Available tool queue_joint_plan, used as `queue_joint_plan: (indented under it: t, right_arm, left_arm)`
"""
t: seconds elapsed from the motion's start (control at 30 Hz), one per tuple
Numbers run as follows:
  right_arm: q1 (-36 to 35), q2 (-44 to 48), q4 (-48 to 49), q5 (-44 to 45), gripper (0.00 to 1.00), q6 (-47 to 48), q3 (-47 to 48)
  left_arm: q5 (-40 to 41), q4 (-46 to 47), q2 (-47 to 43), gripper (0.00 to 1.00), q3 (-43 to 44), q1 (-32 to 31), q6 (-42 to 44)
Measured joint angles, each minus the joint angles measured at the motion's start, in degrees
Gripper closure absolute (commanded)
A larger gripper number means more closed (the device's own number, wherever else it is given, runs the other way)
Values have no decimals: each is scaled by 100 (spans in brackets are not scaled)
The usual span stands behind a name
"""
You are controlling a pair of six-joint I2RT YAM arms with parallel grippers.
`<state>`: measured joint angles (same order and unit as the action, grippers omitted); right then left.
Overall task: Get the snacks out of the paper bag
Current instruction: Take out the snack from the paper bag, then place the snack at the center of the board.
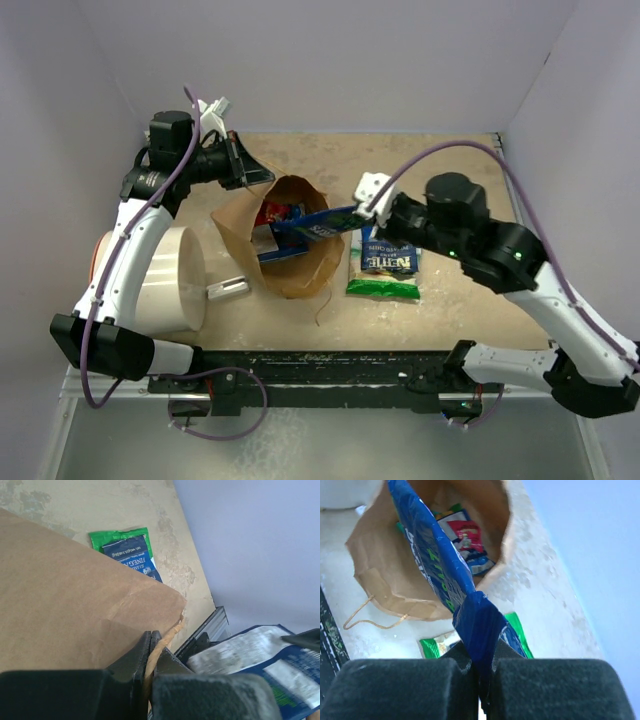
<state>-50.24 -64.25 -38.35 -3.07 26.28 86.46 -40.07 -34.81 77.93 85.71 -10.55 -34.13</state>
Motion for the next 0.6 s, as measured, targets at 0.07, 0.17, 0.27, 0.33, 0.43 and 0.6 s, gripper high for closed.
queue_joint_plan:
  t: [0.07, 0.17, 0.27, 0.33, 0.43, 0.6]
  right_arm:
    - [2, 249, -157, 407, 100, -350, 160]
    - [4, 511, -326, 1003, 100, -715, 317]
    - [4, 627, -479, 1657, 100, -918, 378]
    - [7, 627, -599, 2175, 100, -920, 374]
    - [103, 608, -601, 2811, 100, -800, 162]
    - [890, 282, -459, 3136, 100, -385, -516]
  left_arm:
    - [7, -4, 2, 100, 0, 0, -37]
    - [35, -22, 15, 100, 15, 0, -74]
    - [85, -63, 55, 100, 87, 2, -74]
    - [114, -76, 83, 100, 136, 2, -70]
    - [138, -94, 101, 100, 173, 2, -57]
    - [146, -177, 109, 100, 232, 2, 28]
